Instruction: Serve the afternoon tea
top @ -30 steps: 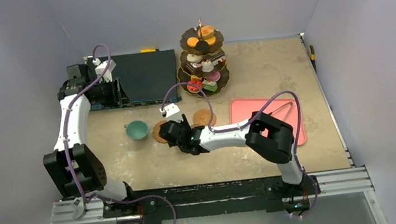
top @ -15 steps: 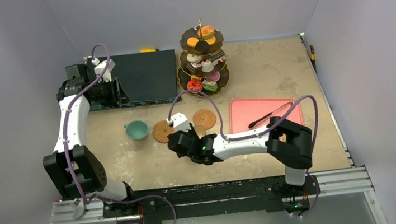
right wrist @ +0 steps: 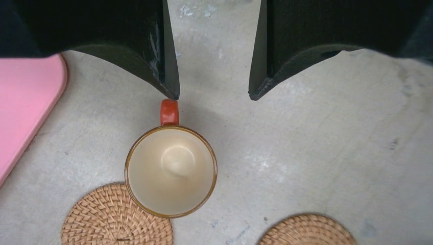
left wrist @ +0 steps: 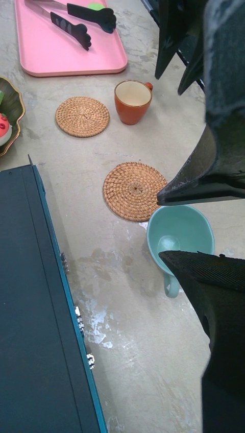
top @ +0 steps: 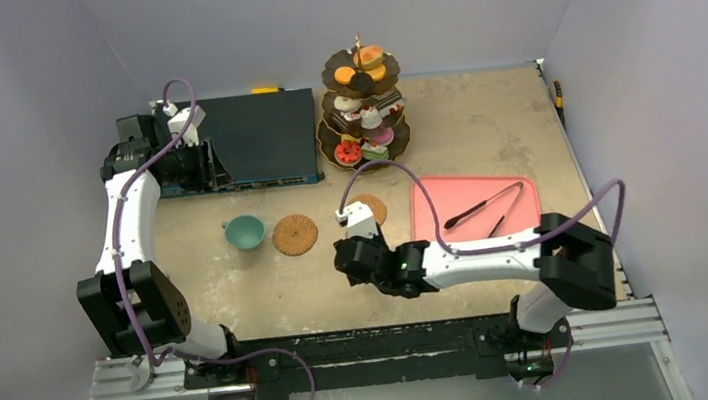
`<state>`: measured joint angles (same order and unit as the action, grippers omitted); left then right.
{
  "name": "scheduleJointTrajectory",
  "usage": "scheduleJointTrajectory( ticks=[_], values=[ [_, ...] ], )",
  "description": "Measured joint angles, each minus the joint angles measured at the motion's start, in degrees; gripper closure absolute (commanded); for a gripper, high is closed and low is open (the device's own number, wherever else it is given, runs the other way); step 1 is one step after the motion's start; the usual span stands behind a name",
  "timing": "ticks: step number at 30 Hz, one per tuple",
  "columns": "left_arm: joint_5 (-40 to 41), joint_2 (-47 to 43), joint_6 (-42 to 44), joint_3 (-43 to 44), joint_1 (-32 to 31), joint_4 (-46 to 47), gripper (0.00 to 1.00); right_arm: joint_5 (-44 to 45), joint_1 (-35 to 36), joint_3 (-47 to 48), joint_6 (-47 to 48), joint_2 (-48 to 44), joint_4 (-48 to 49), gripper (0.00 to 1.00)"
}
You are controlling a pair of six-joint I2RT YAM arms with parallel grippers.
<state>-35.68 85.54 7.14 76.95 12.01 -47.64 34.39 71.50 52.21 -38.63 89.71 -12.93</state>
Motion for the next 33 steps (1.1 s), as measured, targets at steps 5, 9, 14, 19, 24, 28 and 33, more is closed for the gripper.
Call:
scheduleJointTrajectory(
  ticks=[5, 9, 14, 19, 24, 28, 33],
  values=[
    [-0.1, 0.0, 0.0, 0.0, 0.0, 0.0, 0.63, -0.9, -0.1, -1.1, -0.1, -7.3, -0.5, 0.4],
    [-0.1, 0.0, 0.0, 0.0, 0.0, 0.0, 0.63, -1.9, -1.7, -2.2, 1.1, -10.0, -0.3, 0.39],
    [-0.5, 0.0, 0.0, 0.1, 0.0, 0.0, 0.63, -5.5, -6.9, -5.5, 3.9, -10.1, 0.4, 0.4],
    [-0.8, 0.0, 0.0, 0.1, 0.0, 0.0, 0.63, -7.6, -8.2, -6.0, 6.4, -7.5, 1.9, 0.42],
    [-1.0, 0.0, -0.1, 0.5, 0.0, 0.0, 0.63, -9.6, -8.2, -6.0, 8.6, -3.5, 4.9, 0.49],
    [-1.0, 0.0, -0.1, 0.5, 0.0, -0.1, 0.63, -9.9, -8.5, -5.8, 9.8, -0.2, 6.2, 0.61],
    [-1.0, 0.0, 0.0, 0.6, 0.0, 0.0, 0.63, -9.5, -8.9, -4.1, 10.6, 3.0, 6.8, 0.75]
  ],
)
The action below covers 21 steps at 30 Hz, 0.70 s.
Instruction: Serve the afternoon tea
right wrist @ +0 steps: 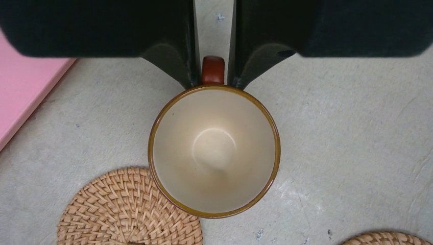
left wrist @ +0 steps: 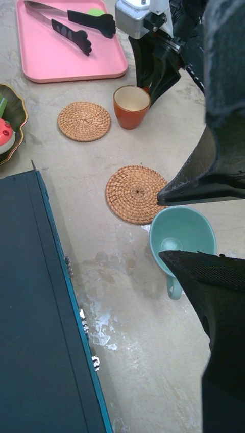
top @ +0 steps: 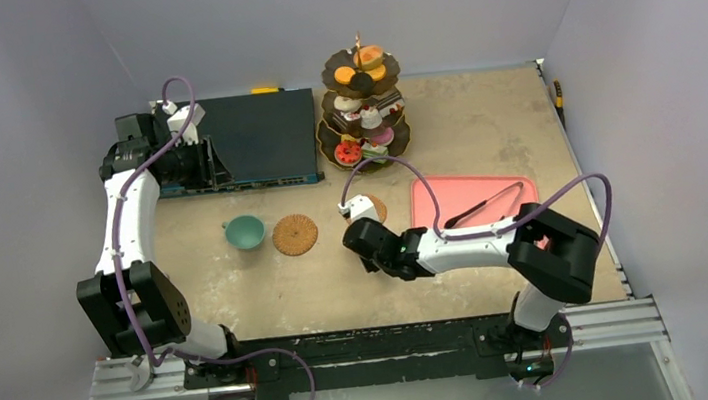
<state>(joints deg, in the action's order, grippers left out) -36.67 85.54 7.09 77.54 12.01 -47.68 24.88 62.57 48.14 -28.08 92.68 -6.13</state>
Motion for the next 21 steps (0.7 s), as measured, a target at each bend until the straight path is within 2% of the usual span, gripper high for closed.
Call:
scheduleJointTrajectory(
  ticks=[6, 12, 21],
  values=[
    [0.0, 0.0, 0.0, 0.0, 0.0, 0.0, 0.63, 1.0, 0.0, 0.5, 0.6, 0.3, 0.7, 0.84],
    [0.0, 0.0, 0.0, 0.0, 0.0, 0.0, 0.63, 1.1, 0.0, 0.5, 2.3, -2.8, 0.8, 0.98],
    [0.1, 0.0, 0.0, 0.0, 0.0, 0.0, 0.63, 3.5, -3.7, 0.5, 3.9, -9.5, 1.6, 1.0]
  ],
)
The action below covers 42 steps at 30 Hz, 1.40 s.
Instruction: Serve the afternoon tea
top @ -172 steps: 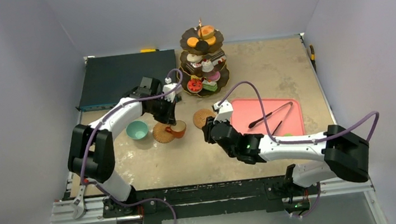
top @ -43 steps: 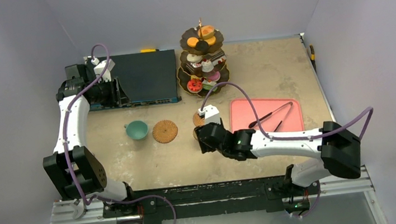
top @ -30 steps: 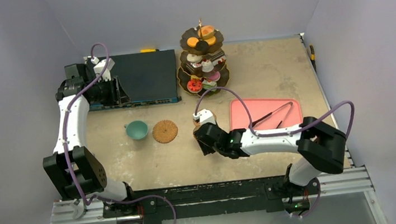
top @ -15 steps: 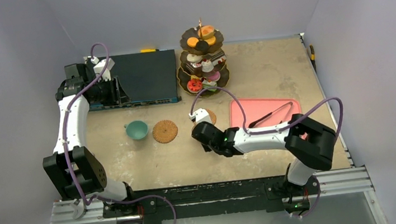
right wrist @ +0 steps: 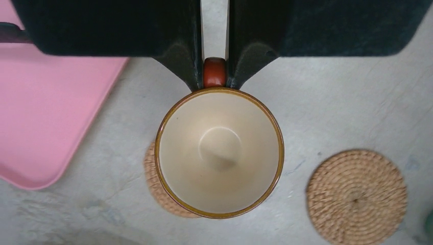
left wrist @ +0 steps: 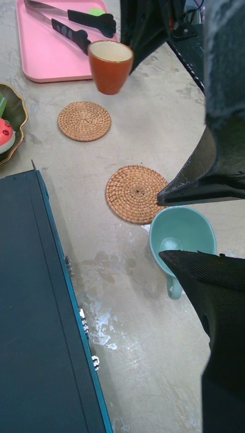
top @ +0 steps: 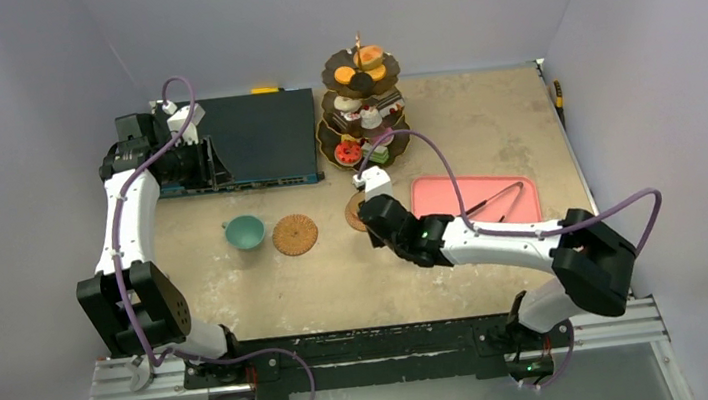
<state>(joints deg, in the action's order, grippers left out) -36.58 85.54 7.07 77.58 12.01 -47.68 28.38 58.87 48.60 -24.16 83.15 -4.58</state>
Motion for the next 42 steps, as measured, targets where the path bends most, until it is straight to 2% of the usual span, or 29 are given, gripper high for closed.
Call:
scheduleJointTrajectory(
  ticks=[6, 13, 25, 33, 36, 40, 42],
  values=[
    [0.0, 0.0, 0.0, 0.0, 0.0, 0.0, 0.64, 0.6, -4.9, 0.0, 1.4, 1.7, 1.6, 1.0],
    [0.0, 0.0, 0.0, 0.0, 0.0, 0.0, 0.64, 0.5, -7.5, 0.0, 3.3, 7.2, 5.2, 1.0],
    [0.0, 0.0, 0.3, 0.1, 0.0, -0.5, 0.63, -1.0, -8.2, 1.6, 4.7, 10.6, 6.9, 1.0],
    [0.8, 0.4, 4.5, 0.1, 0.0, -4.1, 0.63, -2.0, -8.2, 3.0, 4.7, 13.3, 7.9, 0.99],
    [1.7, 1.1, 6.6, 0.1, 0.1, -6.2, 0.63, -2.7, -8.2, 3.0, 4.6, 14.1, 7.8, 0.87],
    [3.7, 1.2, 10.2, -1.6, 0.4, -8.3, 0.63, -3.3, -8.2, 3.0, 4.2, 14.2, 7.5, 0.57],
    [4.8, 1.2, 11.8, -2.8, 0.5, -9.3, 0.63, -3.6, -8.3, 3.0, 3.8, 14.1, 7.5, 0.48]
  ],
)
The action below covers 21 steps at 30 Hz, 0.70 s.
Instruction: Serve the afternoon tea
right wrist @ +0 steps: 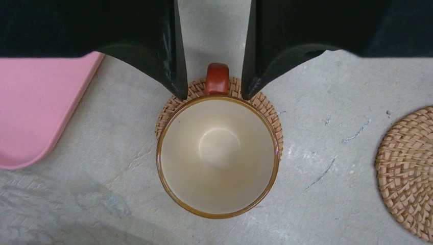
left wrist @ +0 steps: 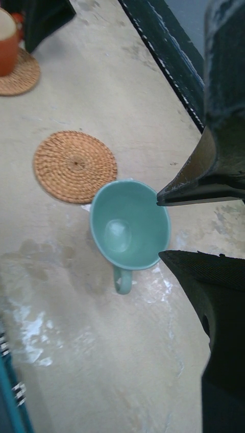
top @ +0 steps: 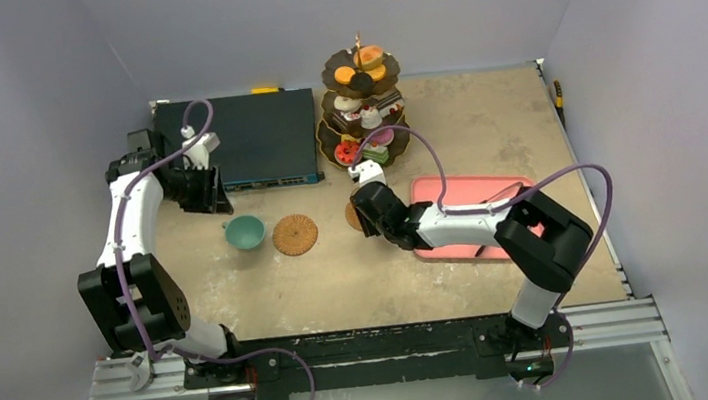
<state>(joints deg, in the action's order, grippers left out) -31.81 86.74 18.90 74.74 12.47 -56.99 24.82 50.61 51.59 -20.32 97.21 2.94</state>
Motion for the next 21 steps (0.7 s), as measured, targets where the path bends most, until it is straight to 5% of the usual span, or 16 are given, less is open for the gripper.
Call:
scheduleJointTrajectory(
  ticks=[6, 21],
  values=[
    [3.3, 0.0, 4.1, -5.1, 0.0, -2.3, 0.63, 0.0, 0.0, 0.0, -0.2, -3.7, -1.5, 0.38],
    [6.8, 4.9, 6.8, -11.0, 0.0, -0.5, 0.68, 1.3, 0.0, 2.2, -0.3, -15.1, -4.6, 0.41]
  ],
)
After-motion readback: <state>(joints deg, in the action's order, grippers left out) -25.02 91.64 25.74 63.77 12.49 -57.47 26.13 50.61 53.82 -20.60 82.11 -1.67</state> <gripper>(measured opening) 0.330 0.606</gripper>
